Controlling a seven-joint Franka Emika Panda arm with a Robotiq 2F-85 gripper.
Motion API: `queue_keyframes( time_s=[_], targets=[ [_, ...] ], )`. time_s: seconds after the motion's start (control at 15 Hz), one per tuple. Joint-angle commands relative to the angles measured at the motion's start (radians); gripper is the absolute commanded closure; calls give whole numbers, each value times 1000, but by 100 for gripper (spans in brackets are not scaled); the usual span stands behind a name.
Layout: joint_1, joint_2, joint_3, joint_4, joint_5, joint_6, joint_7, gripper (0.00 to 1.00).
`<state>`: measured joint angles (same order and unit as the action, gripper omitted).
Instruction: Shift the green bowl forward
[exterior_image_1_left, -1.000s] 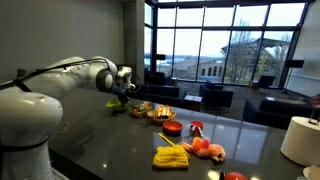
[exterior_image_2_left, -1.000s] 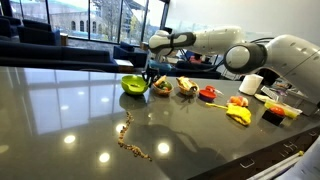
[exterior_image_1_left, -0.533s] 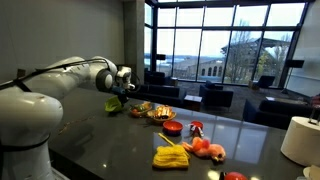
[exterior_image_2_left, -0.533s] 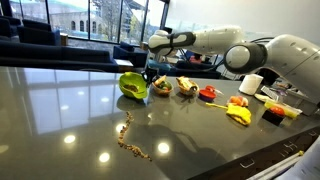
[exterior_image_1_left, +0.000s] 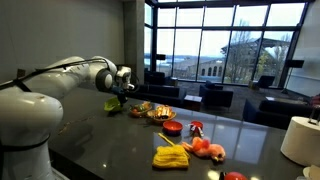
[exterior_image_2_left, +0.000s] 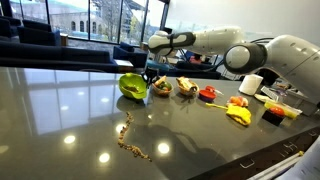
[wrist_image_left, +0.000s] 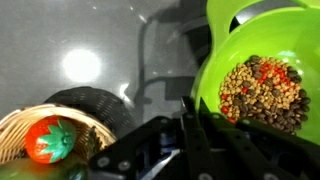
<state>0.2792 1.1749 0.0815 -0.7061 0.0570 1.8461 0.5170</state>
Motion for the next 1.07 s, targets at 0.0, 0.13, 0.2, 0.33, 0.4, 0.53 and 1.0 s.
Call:
queue_keyframes(
  time_s=[0.0,0.13,0.2,0.33,0.4,0.53,1.0],
  targets=[
    [9,-33,12,-11,17,-53,45,99],
    [14,-37,14,-10,16,-67,59,99],
    [16,-40,17,-10,19,-76,68,99],
    [21,-46,20,-13,20,-85,86,99],
    [22,-50,23,-13,21,-89,96,99],
    [24,-58,27,-15,22,-93,110,99],
    [20,-107,39,-47,25,-155,117,99]
  ],
)
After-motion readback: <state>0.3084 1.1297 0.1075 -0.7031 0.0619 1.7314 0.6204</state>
